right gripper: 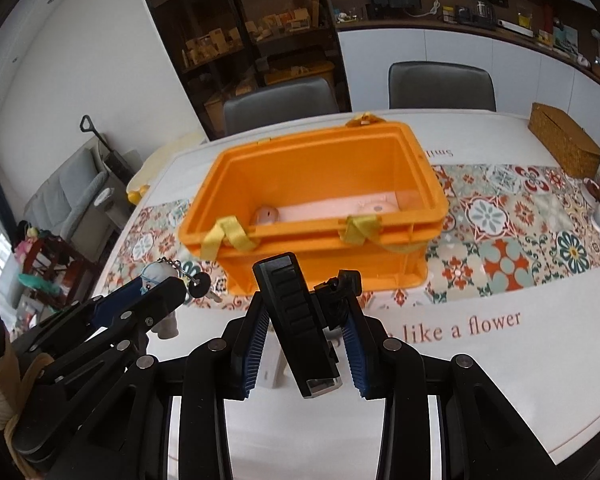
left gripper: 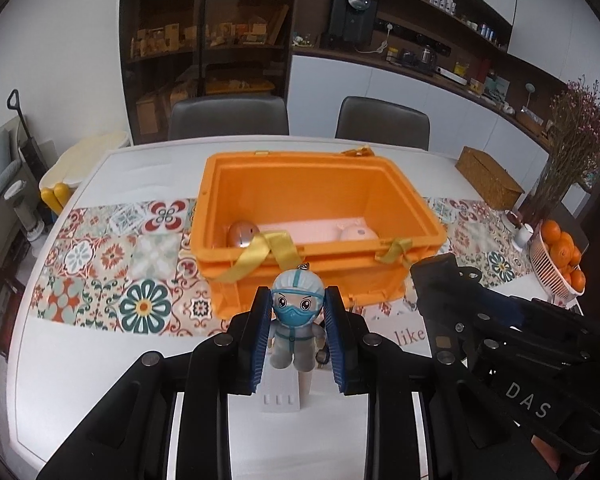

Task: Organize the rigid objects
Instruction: 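Lift the keychain and clip with both tools and carry them over the orange crate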

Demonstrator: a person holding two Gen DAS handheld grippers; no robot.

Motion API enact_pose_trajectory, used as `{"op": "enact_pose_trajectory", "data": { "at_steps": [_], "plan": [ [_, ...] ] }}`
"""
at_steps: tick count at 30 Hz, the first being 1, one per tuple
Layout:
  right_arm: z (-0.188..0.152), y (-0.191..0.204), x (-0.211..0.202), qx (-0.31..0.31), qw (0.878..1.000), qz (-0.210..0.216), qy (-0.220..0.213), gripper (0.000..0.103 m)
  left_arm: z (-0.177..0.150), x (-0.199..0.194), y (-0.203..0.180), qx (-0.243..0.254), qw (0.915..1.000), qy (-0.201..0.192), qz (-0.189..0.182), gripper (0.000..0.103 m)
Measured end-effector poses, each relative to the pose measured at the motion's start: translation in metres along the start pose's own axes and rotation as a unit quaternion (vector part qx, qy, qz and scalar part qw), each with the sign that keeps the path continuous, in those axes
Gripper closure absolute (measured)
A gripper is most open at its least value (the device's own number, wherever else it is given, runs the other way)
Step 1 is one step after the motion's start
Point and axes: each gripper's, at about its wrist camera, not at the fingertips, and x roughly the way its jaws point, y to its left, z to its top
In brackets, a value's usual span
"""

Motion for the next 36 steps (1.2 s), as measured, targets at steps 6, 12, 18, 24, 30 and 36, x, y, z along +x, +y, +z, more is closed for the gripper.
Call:
{"op": "enact_pose_trajectory", "data": {
  "at_steps": [6,12,18,24,30,36],
  "plan": [
    [0.017,0.003,-0.001,0.002,1.000,-0.004,-0.011,0.066,0.019,0.001,0.000,0.006,0.9999,-0.009,-0.001,0.076],
    [0.033,0.006,0.002,0.006,1.000,-0.011,-0.019,0.066,0.037,0.007,0.005,0.010,0.9998,-0.017,-0.002,0.076],
    [0.049,0.009,0.008,0.010,0.999,-0.016,-0.028,0.066,0.054,0.010,0.009,0.024,0.9992,-0.030,-0.008,0.076],
    [0.064,0.014,0.012,0.012,0.999,-0.021,-0.041,0.066,0.071,0.015,0.012,0.035,0.9986,-0.036,-0.015,0.076],
    [0.079,0.013,0.021,0.018,0.999,-0.025,-0.040,0.066,0.086,0.025,0.014,0.038,0.9984,-0.037,-0.021,0.076],
    [0.091,0.006,0.043,0.023,0.999,-0.032,-0.024,0.066,0.099,0.047,0.015,0.040,0.9987,-0.022,-0.022,0.076]
  ]
}}
